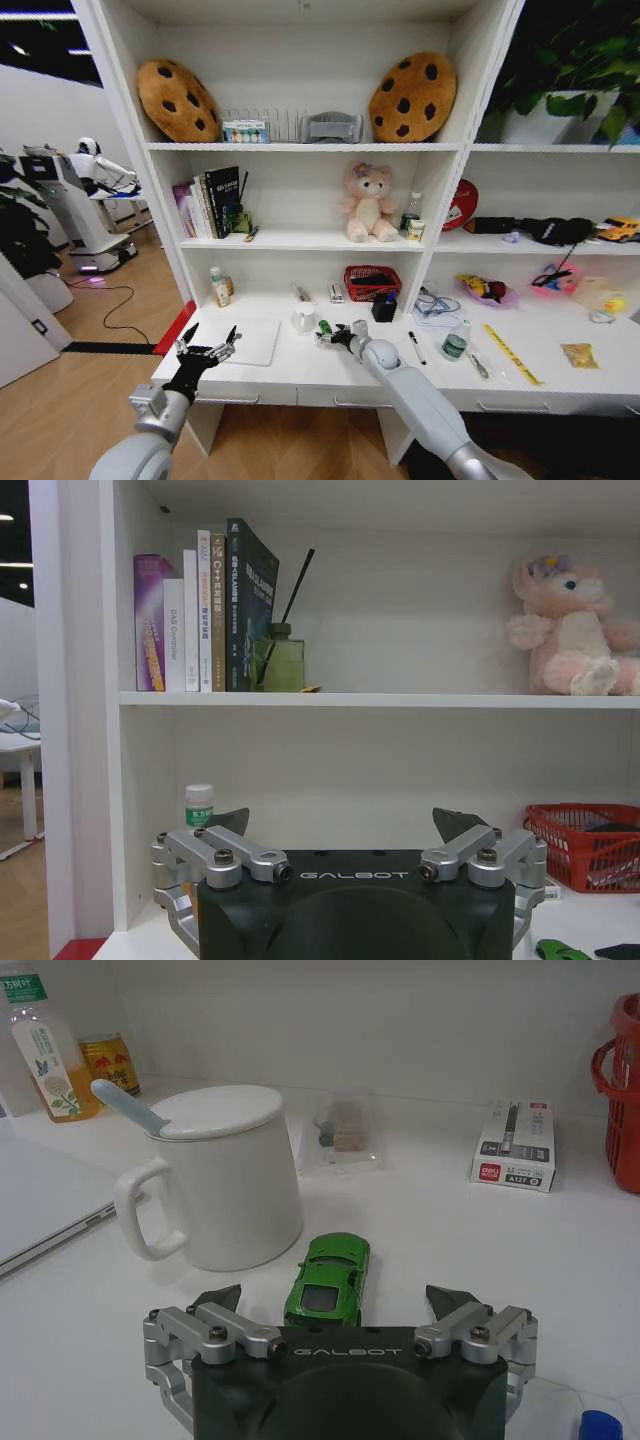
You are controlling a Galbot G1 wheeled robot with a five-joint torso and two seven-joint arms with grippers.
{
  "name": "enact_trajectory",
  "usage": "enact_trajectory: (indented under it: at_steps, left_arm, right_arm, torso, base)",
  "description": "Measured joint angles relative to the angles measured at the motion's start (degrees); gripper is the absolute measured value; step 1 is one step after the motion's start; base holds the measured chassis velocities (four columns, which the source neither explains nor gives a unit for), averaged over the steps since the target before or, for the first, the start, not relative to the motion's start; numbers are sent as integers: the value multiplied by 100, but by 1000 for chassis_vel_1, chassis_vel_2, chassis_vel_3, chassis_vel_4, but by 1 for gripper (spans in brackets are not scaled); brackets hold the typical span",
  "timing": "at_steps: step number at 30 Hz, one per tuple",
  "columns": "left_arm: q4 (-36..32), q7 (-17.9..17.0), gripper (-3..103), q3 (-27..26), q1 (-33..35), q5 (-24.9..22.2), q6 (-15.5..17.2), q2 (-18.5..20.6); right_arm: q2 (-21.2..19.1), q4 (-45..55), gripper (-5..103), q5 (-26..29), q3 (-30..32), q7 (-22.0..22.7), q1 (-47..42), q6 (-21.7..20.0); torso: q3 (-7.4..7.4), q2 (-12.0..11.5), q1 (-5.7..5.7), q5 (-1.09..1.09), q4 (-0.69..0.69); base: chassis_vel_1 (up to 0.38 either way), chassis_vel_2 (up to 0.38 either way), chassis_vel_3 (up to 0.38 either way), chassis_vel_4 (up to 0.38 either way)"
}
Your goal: Organize the objects on the table.
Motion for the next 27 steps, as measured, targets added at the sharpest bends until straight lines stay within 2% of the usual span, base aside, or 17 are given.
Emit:
enact_trajectory:
  at_steps: [9, 27]
  left_arm:
    - [0, 0, 100, 0, 0, 0, 0, 0]
    - [0, 0, 100, 0, 0, 0, 0, 0]
  right_arm:
    - [192, -246, 100, -75, -20, 0, 145, 9]
    - [212, -365, 100, -182, -14, 10, 153, 60]
  torso:
    - [0, 0, 0, 0, 1]
    - [-1, 0, -1, -1, 0]
  base:
    - [0, 0, 0, 0]
    - [0, 0, 0, 0]
